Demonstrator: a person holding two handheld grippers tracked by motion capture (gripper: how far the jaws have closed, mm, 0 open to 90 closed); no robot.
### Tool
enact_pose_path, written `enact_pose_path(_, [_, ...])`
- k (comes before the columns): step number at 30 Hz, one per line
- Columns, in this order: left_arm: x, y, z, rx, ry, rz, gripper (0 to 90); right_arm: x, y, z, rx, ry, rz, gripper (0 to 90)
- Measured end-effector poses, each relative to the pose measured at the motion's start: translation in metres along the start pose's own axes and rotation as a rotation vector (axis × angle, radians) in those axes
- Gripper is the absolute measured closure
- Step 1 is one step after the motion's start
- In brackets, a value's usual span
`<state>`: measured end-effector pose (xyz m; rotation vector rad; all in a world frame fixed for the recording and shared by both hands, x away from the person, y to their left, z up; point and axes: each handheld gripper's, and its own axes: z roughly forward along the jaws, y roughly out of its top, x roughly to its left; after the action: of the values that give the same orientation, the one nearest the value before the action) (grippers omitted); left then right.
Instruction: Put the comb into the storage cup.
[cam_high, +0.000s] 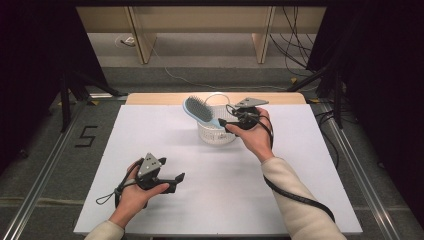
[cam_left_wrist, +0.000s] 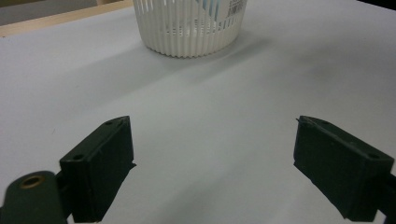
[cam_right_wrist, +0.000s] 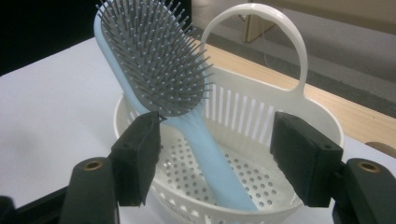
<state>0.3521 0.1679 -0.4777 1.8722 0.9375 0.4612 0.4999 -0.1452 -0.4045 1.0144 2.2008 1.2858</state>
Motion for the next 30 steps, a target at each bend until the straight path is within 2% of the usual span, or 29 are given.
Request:
enact_pose_path(10, [0.0,0.0,0.0,0.003,0.001,0.001,11.6,-0.003,-0.008,-0.014,0.003,0.035,-0.012,29.6])
enact_pose_path(22, [0.0,-0.001,0.0,0.003,0.004,0.002,11.7,0.0,-0.019,-0.032,-0.007,0.076,-0.042,26.8])
enact_pose_path(30, [0.0,-0.001,0.0,0.003,0.004,0.001,11.7,0.002,-0.027,-0.04,-0.003,0.086,-0.045,26.2])
